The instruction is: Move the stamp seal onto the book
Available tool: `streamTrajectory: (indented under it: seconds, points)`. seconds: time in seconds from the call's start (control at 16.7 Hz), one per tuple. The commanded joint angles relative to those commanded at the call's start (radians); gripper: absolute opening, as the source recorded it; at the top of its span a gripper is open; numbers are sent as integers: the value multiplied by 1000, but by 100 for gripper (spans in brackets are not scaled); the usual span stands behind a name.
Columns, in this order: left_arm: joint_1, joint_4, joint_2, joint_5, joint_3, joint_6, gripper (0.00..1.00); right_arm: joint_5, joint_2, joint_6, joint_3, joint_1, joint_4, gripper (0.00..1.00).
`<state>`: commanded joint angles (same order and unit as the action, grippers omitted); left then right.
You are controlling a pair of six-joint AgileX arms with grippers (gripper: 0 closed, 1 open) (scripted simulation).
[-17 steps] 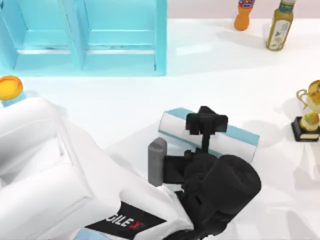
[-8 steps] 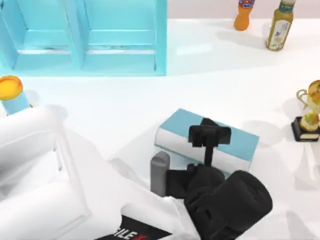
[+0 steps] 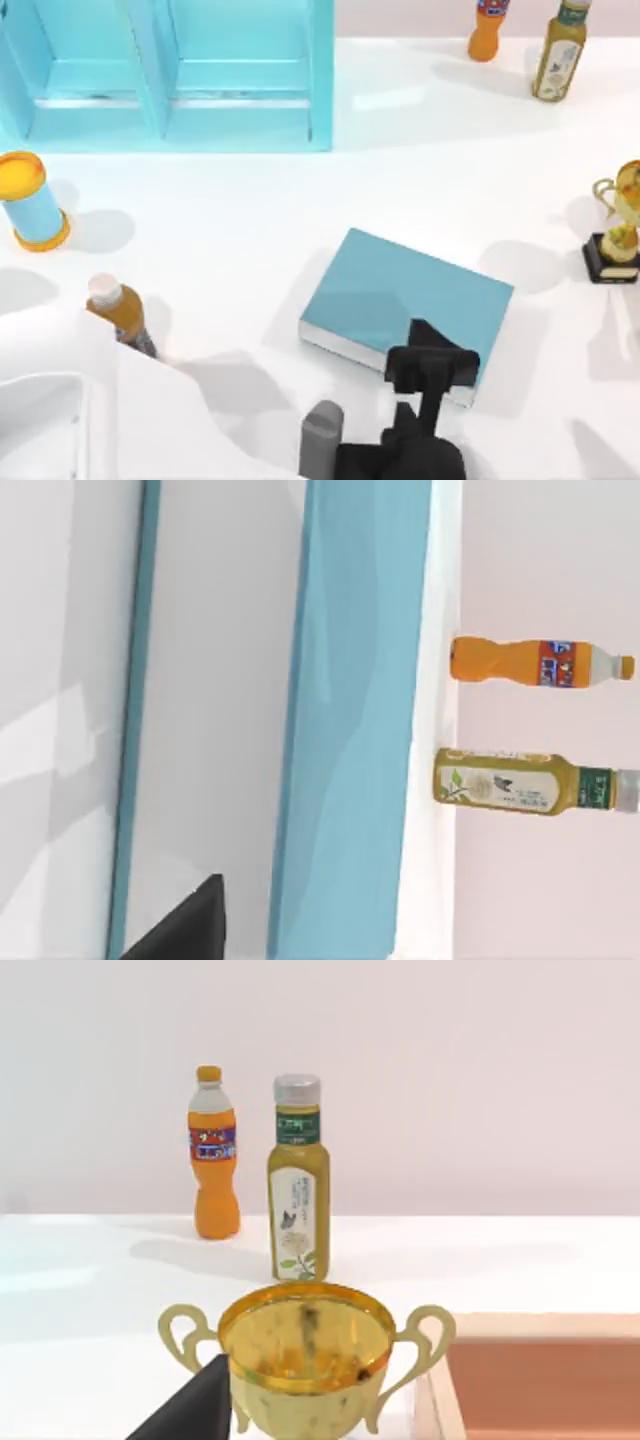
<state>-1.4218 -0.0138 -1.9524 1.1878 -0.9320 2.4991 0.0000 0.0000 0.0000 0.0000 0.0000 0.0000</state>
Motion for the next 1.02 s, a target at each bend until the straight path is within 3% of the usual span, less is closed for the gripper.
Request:
streamTrajectory:
  seconds: [0.42,0.84,1.02]
  points:
    - [-146,276,50,92,-15,274,100,0,0,0,0,0,0,100]
    - [-141,283,57,86,-12,274,100,0,0,0,0,0,0,100]
    - [-88,270,144,30,18,182,100,0,0,0,0,0,0,100]
